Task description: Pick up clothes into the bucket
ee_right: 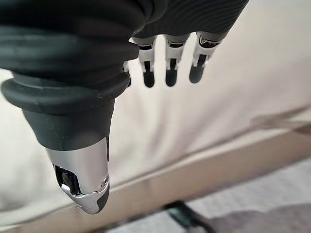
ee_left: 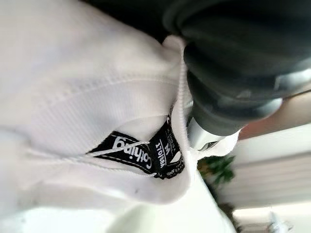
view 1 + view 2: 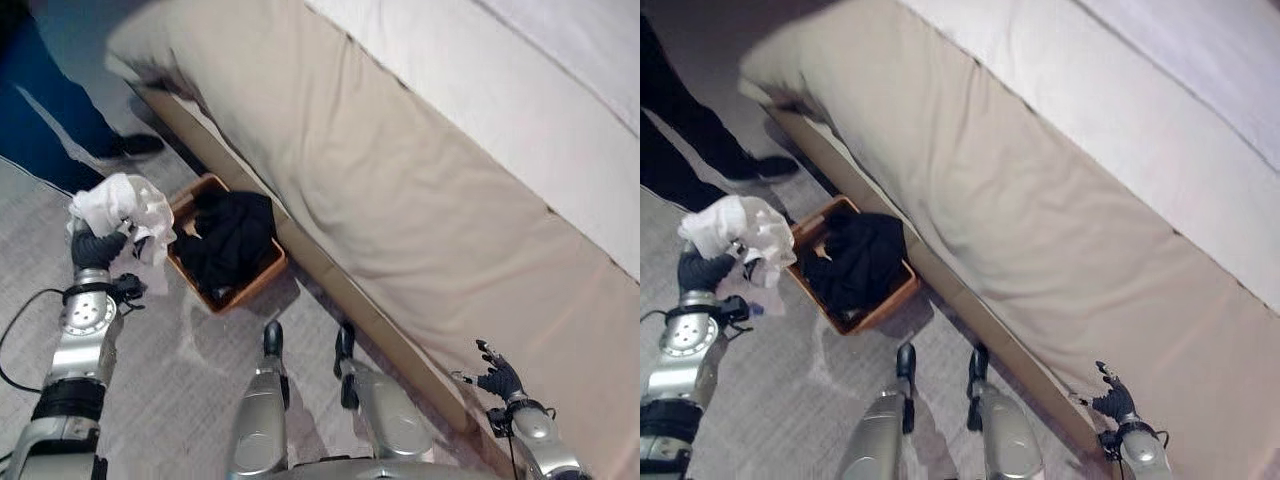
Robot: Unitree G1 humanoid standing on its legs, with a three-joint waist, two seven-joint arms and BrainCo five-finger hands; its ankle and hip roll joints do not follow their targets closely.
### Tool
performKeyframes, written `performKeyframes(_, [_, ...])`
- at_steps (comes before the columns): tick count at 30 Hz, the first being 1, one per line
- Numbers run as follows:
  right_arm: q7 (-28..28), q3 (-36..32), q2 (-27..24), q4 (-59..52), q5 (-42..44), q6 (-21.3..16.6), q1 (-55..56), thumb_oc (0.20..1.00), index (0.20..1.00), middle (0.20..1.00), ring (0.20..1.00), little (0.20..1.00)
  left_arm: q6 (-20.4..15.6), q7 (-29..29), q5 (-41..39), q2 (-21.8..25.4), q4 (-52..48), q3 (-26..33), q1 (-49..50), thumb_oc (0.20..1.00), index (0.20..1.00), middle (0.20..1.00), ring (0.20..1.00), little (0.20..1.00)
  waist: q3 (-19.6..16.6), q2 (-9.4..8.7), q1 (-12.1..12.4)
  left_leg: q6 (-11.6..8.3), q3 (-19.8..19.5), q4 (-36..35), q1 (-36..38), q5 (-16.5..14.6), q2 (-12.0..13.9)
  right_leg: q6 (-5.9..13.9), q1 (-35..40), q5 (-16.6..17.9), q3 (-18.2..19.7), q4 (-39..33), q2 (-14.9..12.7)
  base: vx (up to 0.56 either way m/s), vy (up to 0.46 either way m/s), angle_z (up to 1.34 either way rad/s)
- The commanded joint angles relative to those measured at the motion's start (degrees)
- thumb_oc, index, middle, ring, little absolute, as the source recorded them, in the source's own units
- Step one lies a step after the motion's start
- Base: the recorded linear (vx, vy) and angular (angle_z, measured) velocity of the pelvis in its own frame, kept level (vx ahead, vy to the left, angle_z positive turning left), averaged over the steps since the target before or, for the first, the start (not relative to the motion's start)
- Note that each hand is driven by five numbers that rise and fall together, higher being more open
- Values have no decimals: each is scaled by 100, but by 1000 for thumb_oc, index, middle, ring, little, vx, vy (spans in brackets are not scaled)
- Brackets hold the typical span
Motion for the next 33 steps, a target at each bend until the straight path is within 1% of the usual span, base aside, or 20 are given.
performKeyframes(1, [-172,333,-113,-97,0,-186,96,1000,1000,1000,1000,1000,-466,370,29,415,82,-85,-451,200,200,200,200,200,-166,-219,-73,227,-56,1138,-442,-714,-59,399,-310,136,217,294,-468,-89,-1,-3])
performKeyframes(2, [-193,403,-78,-57,21,-197,55,1000,1000,1000,1000,1000,-475,440,-4,489,162,-152,-616,200,200,200,200,200,-89,-264,-96,233,-64,1267,-626,-737,-46,402,-469,132,221,372,-463,-112,-3,2])
performKeyframes(3, [-269,496,-59,-24,102,-239,-32,1000,1000,1000,1000,1000,-470,548,-17,628,305,-312,-916,200,200,200,200,200,68,-341,-132,238,-98,1506,-934,-789,-46,394,-751,127,237,508,-449,-83,-2,1])
performKeyframes(4, [-269,494,-56,-23,102,-239,-34,1000,1000,1000,1000,1000,-471,548,-19,631,311,-319,-926,200,200,200,200,200,62,-339,-131,238,-100,1518,-951,-793,-45,394,-765,125,236,515,-448,-79,-6,3])
performKeyframes(6, [-347,564,-24,-13,229,-279,-134,1000,1000,1000,1000,1000,-466,642,-50,751,394,-468,-1210,200,200,200,200,200,217,-398,-159,244,-116,1777,-1292,-846,-44,388,-1058,104,222,675,-431,-38,-5,3])
performKeyframes(7, [-428,632,-24,-29,306,-313,-221,1000,1000,1000,1000,1000,-461,729,-49,896,550,-594,-1454,200,200,200,200,200,327,-404,-168,222,-173,2012,-1520,-1084,5,431,-1288,-65,244,872,-373,11,1,4])
performKeyframes(8, [-429,629,-19,-24,306,-314,-226,1000,1000,1000,1000,1000,-463,729,-51,901,559,-604,-1469,200,200,200,200,200,319,-403,-166,222,-176,2027,-1543,-1089,6,431,-1307,-69,243,882,-372,24,2,3])
performKeyframes(10, [-494,671,1,-72,432,-367,-299,1000,1000,1000,1000,1000,-468,784,-123,992,650,-716,-1673,200,200,200,200,200,334,-449,-202,238,-220,2233,-1947,-1133,-3,436,-1702,-91,241,1055,-357,-40,5,-5])
performKeyframes(13, [-610,701,19,-132,593,-427,-350,1000,1000,1000,1000,1000,-474,890,-211,1054,800,-868,-1936,200,200,200,200,200,337,-463,-251,255,-274,2438,-2403,-1166,-28,440,-2146,-152,216,1292,-391,-12,4,-1])
performKeyframes(16, [-713,706,30,-128,693,-462,-360,1000,1000,1000,1000,1000,-510,991,-331,1050,729,-1005,-2163,200,200,200,200,200,337,-430,-291,267,-323,2633,-2845,-1193,-76,433,-2599,-222,166,1545,-449,-9,11,4])
performKeyframes(19, [-812,747,8,-167,774,-496,-413,1000,1000,1000,1000,1000,-479,1093,-331,1090,991,-1167,-2488,200,200,200,200,200,337,-448,-341,274,-351,2823,-3230,-1218,-94,431,-2972,-264,130,1741,-504,-6,10,10])
performKeyframes(21, [-849,800,-4,-247,831,-539,-426,1000,1000,1000,1000,1000,-469,1225,-308,1101,1105,-1236,-2661,504,504,504,504,504,337,-471,-359,270,-363,2870,-3411,-1215,-99,434,-3153,-274,116,1806,-518,2,-1,14])
performKeyframes(22, [-865,821,14,-231,859,-546,-430,1000,1000,1000,1000,1000,-455,1301,-310,1099,1185,-1276,-2775,1000,1000,1000,1000,1000,337,-478,-360,267,-374,2879,-3478,-1210,-102,437,-3233,-277,99,1841,-526,11,-10,8])
performKeyframes(27, [-986,1021,135,-258,941,-535,-477,1000,1000,1000,1000,1000,-312,1699,-395,979,1501,-1309,-3099,1000,1000,1000,1000,1000,337,-546,-364,286,-418,2891,-3649,-1214,-80,485,-3396,-241,21,1826,-527,8,-13,0])
performKeyframes(29, [-1010,1068,138,-217,977,-516,-513,1000,1000,1000,1000,1000,-319,1714,-481,959,1508,-1357,-3200,1000,1000,1000,1000,1000,337,-537,-364,294,-416,2881,-3685,-1204,-82,500,-3429,-219,3,1812,-545,0,0,0])
performKeyframes(33, [-986,1146,92,-224,1001,-524,-583,1000,1000,1000,1000,1000,-320,1682,-573,964,1570,-1274,-3129,1000,1000,1000,1000,1000,337,-526,-346,317,-385,2786,-3596,-1195,-70,511,-3386,-193,20,1710,-529,0,0,0])
